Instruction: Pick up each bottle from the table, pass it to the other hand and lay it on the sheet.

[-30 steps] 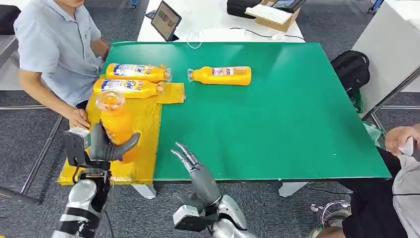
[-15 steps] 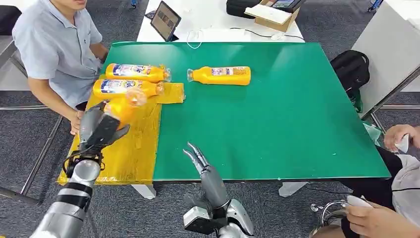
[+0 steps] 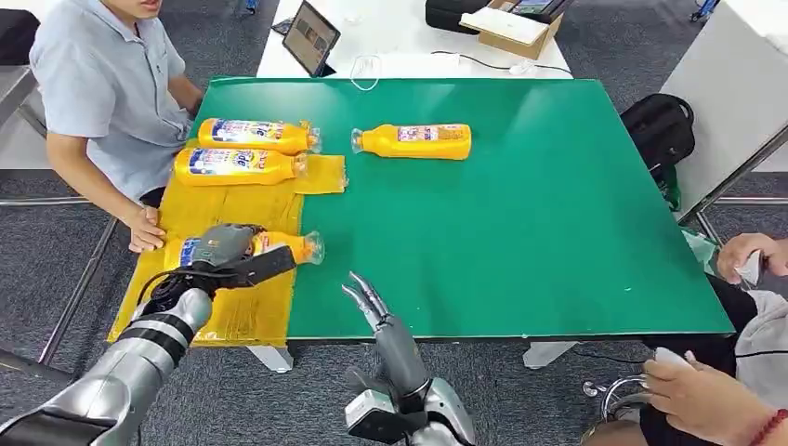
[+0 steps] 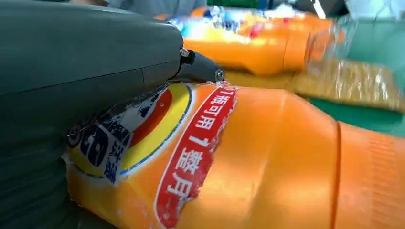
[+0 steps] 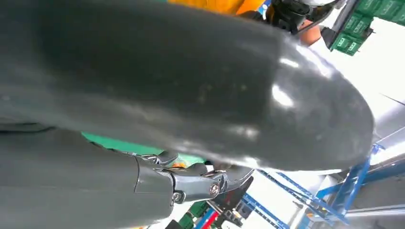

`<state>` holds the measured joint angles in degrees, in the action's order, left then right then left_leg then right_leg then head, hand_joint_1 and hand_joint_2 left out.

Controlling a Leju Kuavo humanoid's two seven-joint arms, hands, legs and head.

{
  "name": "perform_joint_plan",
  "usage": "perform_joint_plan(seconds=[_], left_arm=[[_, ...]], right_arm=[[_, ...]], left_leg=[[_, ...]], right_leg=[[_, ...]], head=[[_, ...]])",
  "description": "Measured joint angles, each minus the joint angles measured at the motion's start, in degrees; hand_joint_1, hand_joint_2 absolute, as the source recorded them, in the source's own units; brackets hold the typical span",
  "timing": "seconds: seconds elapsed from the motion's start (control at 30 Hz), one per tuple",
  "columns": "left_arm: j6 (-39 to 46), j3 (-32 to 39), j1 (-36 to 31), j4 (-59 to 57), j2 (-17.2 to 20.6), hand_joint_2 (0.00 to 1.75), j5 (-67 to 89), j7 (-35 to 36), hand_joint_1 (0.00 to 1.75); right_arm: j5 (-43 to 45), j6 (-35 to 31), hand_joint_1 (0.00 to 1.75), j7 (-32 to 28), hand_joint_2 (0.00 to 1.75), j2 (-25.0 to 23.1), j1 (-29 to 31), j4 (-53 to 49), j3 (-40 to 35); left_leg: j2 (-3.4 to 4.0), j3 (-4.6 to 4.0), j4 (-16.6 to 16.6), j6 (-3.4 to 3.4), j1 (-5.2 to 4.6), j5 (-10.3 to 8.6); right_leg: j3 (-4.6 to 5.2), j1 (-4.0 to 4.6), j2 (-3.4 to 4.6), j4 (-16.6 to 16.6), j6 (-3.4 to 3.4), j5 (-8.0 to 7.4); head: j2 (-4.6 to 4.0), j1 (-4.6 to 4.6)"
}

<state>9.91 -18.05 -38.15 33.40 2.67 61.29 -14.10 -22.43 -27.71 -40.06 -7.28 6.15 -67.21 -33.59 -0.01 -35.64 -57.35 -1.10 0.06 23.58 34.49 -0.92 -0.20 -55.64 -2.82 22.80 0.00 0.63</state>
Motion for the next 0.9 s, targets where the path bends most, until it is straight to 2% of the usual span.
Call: perform_joint_plan(seconds=[0.13,0.37,0.9], left_arm=[[-3.1,-0.5,-0.5,-1.6,0.0,1.75,-1.8,-2.6,0.0],[-9.5,-0.5,-0.4,-2.2,0.3,1.75,-7.3,-12.5,0.0],[-12.2,-1.5,-0.4,-2.1,1.2,1.75,-8.2,-15.2,0.0]], right_arm=[[1.1,-0.1,0.0,0.0,0.0,0.1,-0.1,0.0,0.0],[3.0,0.0,0.0,0.0,0.0,0.2,0.3,0.1,-0.5],[4.5,0.0,0.0,0.0,0.0,0.6,0.9,0.3,-1.5]], left_leg=[[0.0,0.0,0.0,0.0,0.0,0.0],[-0.05,0.0,0.0,0.0,0.0,-0.01],[-0.06,0.01,0.0,0.0,0.0,-0.01]], right_leg=[[-0.01,0.0,0.0,0.0,0.01,0.0],[-0.07,-0.01,-0.02,0.0,0.01,0.0],[-0.09,-0.01,-0.02,0.0,0.01,0.0]], head=[[0.0,-0.02],[0.0,-0.02],[0.0,-0.02]])
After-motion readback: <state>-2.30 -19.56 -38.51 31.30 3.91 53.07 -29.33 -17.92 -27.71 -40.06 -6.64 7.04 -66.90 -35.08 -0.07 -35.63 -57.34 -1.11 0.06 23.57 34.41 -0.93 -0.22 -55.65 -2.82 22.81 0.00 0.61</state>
